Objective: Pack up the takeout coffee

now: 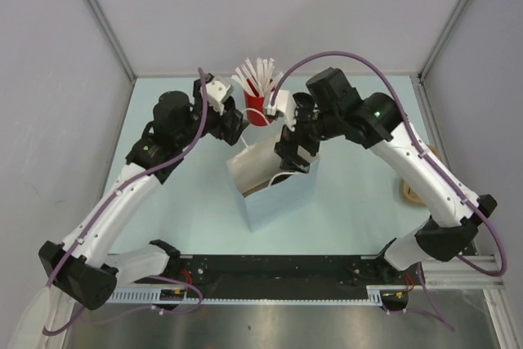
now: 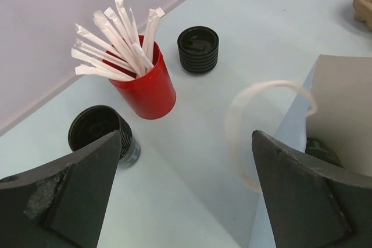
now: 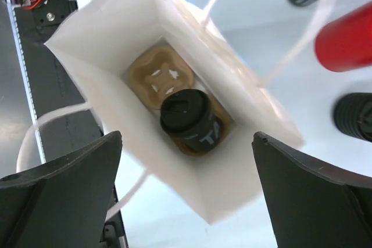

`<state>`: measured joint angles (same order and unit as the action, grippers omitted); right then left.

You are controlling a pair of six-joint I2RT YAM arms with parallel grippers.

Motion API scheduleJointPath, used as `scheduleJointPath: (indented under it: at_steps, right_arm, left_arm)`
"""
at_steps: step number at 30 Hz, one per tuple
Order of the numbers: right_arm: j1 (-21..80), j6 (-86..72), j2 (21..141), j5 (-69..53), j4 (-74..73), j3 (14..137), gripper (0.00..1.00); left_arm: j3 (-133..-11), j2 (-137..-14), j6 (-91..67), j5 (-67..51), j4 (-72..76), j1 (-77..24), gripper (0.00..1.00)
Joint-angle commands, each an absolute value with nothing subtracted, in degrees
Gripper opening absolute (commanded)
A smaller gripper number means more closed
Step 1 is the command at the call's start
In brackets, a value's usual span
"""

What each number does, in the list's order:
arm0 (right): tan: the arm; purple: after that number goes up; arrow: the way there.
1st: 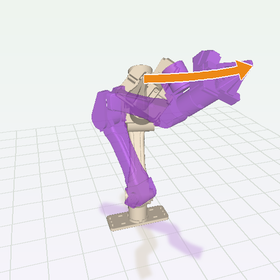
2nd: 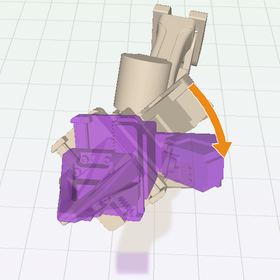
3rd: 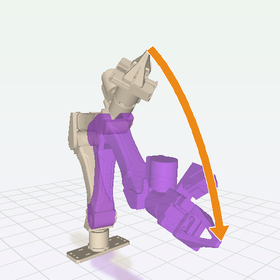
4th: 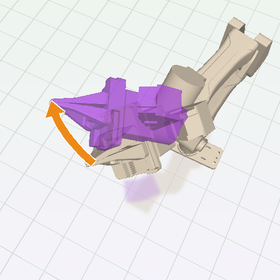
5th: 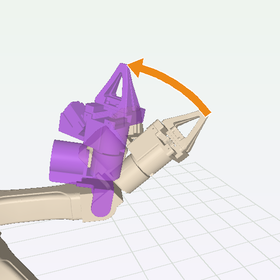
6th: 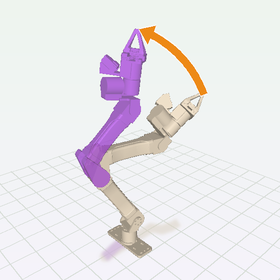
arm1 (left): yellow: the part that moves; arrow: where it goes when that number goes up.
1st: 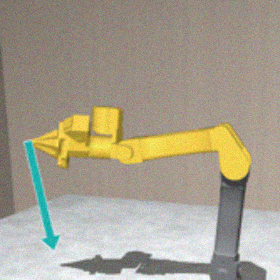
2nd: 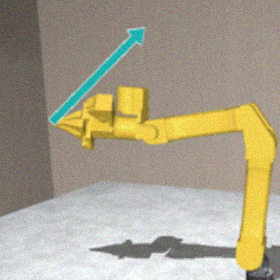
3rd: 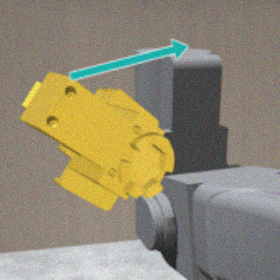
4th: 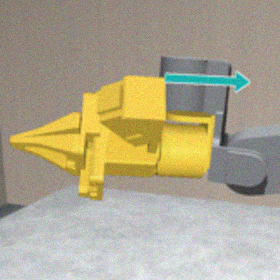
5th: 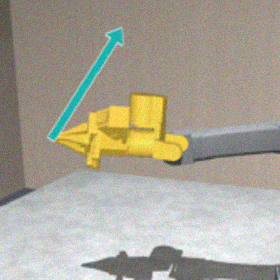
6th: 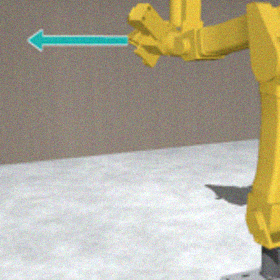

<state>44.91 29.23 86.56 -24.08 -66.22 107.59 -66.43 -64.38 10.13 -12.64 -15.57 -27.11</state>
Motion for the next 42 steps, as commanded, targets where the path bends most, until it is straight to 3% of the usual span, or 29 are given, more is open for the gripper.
scheduleJointPath:
  at_steps: [1, 8, 14, 21, 30, 42]
  right_arm:
    - [40.9, 30.2, 81.8, -26.2, -65.8, 110.0, 1.0]
    - [29.9, 28.7, 75.7, -31.9, -62.7, 107.6, 1.0]
    - [22.0, 26.7, 67.5, -33.7, -52.4, 94.7, 1.0]
    - [14.2, 25.2, 66.1, -38.6, -48.0, 85.6, 1.0]
    - [10.8, 30.1, 69.3, -46.7, -50.2, 80.2, 1.0]
    - [10.6, 34.2, 71.6, -48.7, -50.3, 75.8, 1.0]
  left_arm:
    - [-68.8, -60.7, 11.1, -12.8, -15.1, -26.8, 0.99]
    - [-72.5, -58.3, 12.3, -10.2, -16.8, -26.8, 1.0]
    - [-76.2, -62.5, 12.1, -3.2, -18.2, -25.4, 0.99]
    - [-82.9, -73.4, 5.1, -10.5, -18.2, -15.8, 1.0]
    - [-90.2, -89.9, 0.4, -19.7, -14.9, -12.0, 0.99]
    - [-102.9, -108.4, -2.5, -22.5, -14.0, -9.9, 0.96]
